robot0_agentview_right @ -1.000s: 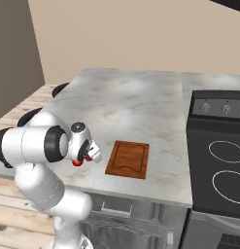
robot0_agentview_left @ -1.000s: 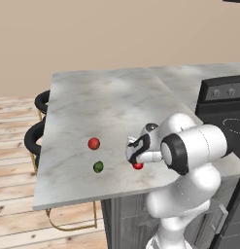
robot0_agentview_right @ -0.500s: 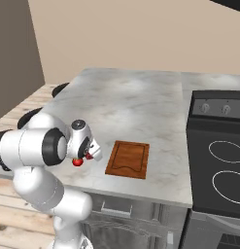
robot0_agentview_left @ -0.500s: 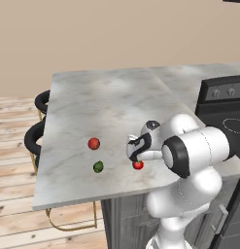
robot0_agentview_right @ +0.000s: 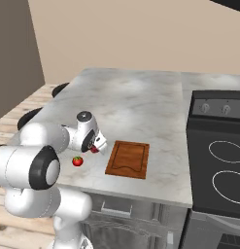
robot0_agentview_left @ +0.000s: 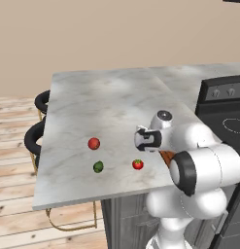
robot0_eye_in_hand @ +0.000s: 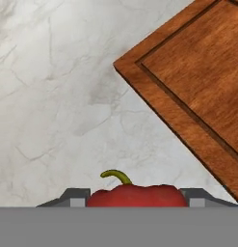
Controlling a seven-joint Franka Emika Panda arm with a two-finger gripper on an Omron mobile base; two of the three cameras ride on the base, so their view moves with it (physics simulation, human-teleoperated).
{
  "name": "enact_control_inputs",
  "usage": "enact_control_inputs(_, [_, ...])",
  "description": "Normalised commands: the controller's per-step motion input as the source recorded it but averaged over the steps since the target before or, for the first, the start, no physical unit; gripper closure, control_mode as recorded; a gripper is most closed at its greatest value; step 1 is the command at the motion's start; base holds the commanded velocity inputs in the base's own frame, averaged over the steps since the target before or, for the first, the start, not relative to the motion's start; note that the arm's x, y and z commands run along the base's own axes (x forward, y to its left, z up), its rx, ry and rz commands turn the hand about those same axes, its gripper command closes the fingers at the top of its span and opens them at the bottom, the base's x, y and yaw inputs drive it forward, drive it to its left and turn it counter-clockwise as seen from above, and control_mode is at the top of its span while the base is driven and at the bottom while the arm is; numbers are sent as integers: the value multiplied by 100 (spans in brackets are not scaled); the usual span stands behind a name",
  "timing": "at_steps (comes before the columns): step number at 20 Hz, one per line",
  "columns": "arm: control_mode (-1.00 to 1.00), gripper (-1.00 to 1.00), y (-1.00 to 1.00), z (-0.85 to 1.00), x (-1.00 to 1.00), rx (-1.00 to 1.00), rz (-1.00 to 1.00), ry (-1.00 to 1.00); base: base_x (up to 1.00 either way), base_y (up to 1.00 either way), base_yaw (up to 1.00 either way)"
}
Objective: Place the avocado, onion, tomato, and bell pepper on the cutting board.
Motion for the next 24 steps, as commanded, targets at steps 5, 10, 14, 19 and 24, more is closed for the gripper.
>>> enact_control_inputs(5, [-100,100,-41,41,1,0,0,4,0,0,0])
enact_control_inputs(10, [-100,100,-46,23,7,0,0,6,0,0,0])
enact_control_inputs(14, [-100,100,-54,9,5,0,0,4,0,0,0])
enact_control_inputs(19, [-100,100,-58,0,6,0,0,3,0,0,0])
enact_control_inputs(24, [-100,100,-56,-1,4,0,0,2,0,0,0])
